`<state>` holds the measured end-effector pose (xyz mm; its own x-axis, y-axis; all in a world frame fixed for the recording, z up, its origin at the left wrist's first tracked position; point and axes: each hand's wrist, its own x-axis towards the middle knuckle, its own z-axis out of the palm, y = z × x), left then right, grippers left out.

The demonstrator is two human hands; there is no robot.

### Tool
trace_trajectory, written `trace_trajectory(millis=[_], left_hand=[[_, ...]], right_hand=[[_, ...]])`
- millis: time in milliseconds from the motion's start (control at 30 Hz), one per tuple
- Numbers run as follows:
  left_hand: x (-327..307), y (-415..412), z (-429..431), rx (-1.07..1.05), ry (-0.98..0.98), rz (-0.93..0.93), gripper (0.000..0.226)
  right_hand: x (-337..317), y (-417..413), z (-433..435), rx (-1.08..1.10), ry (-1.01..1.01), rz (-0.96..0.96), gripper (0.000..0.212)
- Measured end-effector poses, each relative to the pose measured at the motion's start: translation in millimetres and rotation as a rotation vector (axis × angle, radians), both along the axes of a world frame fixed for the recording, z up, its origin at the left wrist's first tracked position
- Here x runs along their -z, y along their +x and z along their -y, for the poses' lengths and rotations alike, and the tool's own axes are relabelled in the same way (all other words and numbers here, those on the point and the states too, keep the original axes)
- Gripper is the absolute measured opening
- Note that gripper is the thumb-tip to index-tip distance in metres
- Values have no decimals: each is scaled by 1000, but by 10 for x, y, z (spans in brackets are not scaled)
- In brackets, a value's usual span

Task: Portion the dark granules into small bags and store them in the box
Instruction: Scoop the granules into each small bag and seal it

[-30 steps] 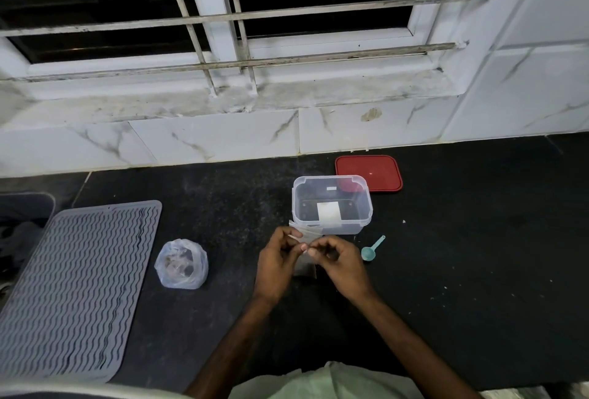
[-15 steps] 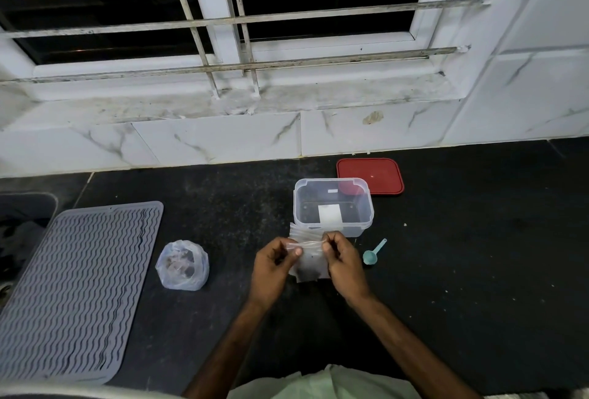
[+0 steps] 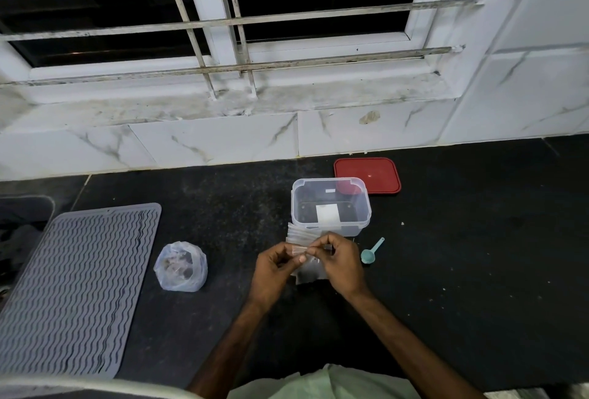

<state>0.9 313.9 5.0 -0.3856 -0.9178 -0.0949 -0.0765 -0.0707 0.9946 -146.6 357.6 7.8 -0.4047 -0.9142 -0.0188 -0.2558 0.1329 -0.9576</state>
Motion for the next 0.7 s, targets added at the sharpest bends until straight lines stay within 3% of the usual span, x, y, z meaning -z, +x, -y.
trace_trajectory(millis=[100,233,367,600,700], left_hand=[[72,36,-5,-71,23,16,1],[134,83,-3,-107,11,104,8],[187,85,-26,-110,-41,226,12],[35,-45,-113,-86,22,-28,14],[20,-48,-117,-38,-8,-33,10]], right_hand=[[44,-5,-28,-4,43,4,8],[57,-24,-56,-76,81,50,12],[87,-38,-47,-63,130,-57,12],[-83,-110,-36,-39,26,-442,10],[-84,-145,-31,-40,-3,-464,8]])
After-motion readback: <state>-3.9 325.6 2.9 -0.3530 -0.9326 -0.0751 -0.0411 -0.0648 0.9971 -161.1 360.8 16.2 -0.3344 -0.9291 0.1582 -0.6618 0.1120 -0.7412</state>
